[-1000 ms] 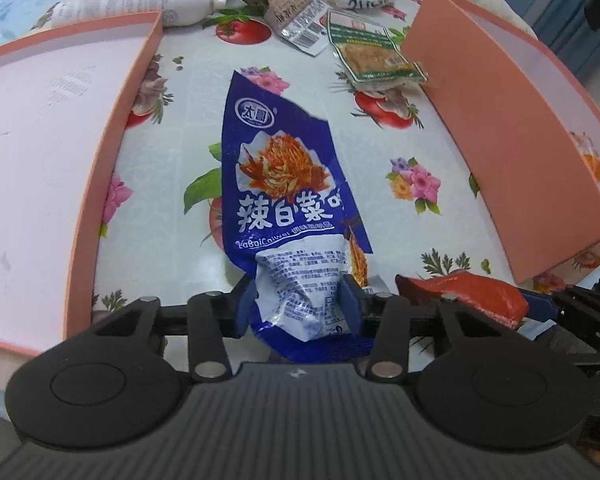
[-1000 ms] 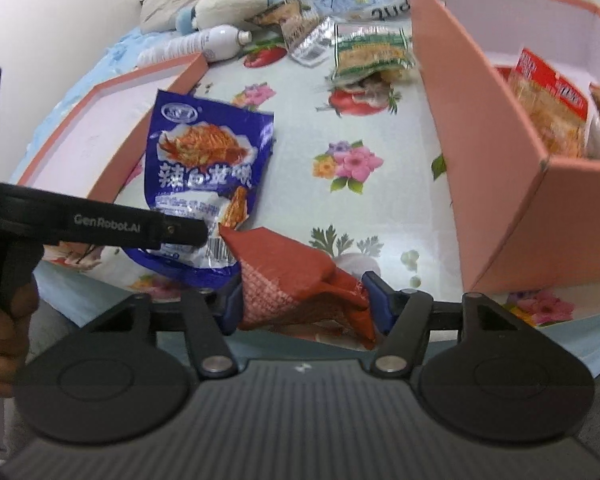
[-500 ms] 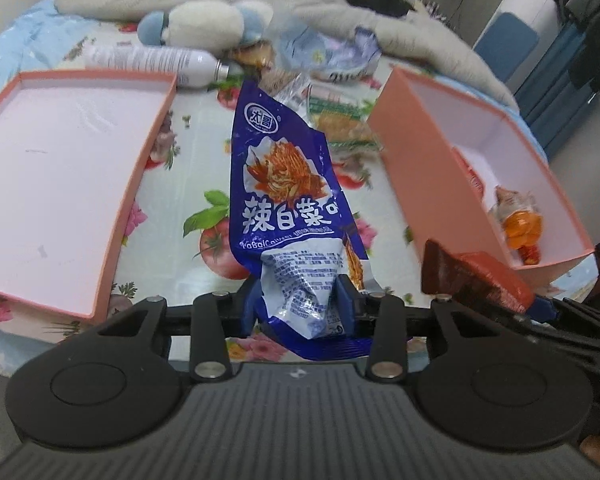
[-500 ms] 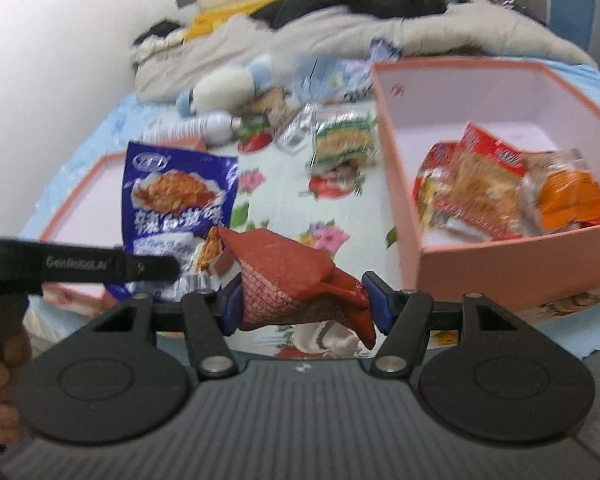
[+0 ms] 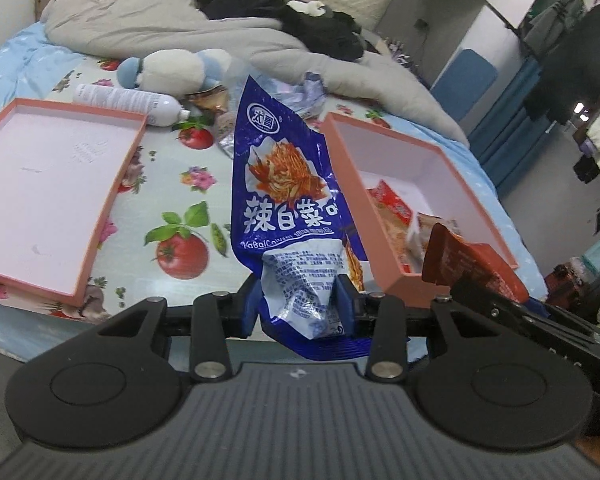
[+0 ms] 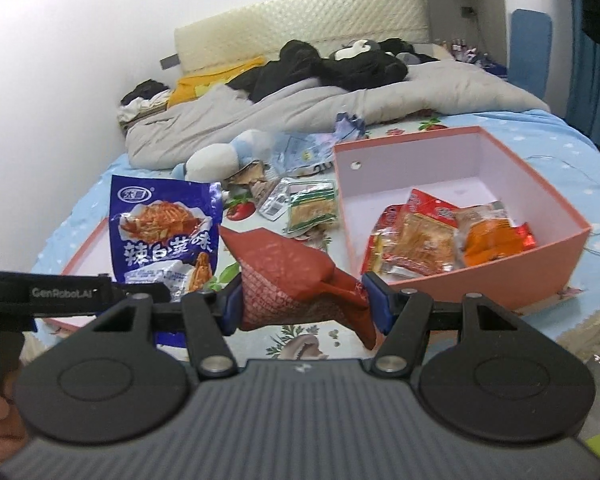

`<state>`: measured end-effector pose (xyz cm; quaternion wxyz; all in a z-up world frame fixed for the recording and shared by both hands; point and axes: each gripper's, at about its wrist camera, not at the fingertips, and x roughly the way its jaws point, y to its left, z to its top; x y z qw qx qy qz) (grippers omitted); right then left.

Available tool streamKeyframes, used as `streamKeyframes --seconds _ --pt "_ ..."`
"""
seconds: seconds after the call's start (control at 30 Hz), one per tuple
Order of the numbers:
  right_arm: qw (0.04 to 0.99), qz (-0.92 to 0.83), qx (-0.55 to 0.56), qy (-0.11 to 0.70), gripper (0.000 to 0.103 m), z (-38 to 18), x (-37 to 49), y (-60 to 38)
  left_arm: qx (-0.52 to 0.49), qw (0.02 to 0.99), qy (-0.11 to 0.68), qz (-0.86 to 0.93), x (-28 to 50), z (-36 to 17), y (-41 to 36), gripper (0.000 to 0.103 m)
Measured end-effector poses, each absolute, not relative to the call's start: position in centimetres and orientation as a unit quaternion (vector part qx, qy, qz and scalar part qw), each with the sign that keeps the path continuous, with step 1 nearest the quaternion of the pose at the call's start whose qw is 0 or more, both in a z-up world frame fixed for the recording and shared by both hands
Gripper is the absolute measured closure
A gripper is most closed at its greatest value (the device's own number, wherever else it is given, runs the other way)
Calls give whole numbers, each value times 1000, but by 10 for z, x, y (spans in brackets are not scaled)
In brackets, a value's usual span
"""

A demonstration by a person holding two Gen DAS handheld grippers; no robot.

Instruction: Organize snacks

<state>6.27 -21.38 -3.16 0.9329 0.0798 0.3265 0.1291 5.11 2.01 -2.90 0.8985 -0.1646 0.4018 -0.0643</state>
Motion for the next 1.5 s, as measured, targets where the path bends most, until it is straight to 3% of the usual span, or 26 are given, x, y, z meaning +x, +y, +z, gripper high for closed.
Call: streamKeyframes --seconds 0.6,1.5 --pt "933 69 104 337 39 -36 73 -269 -154 889 413 -125 95 -23 -46 59" --pt "916 38 121 381 38 -95 234 -340 -97 858 476 -169 296 -73 -145 59"
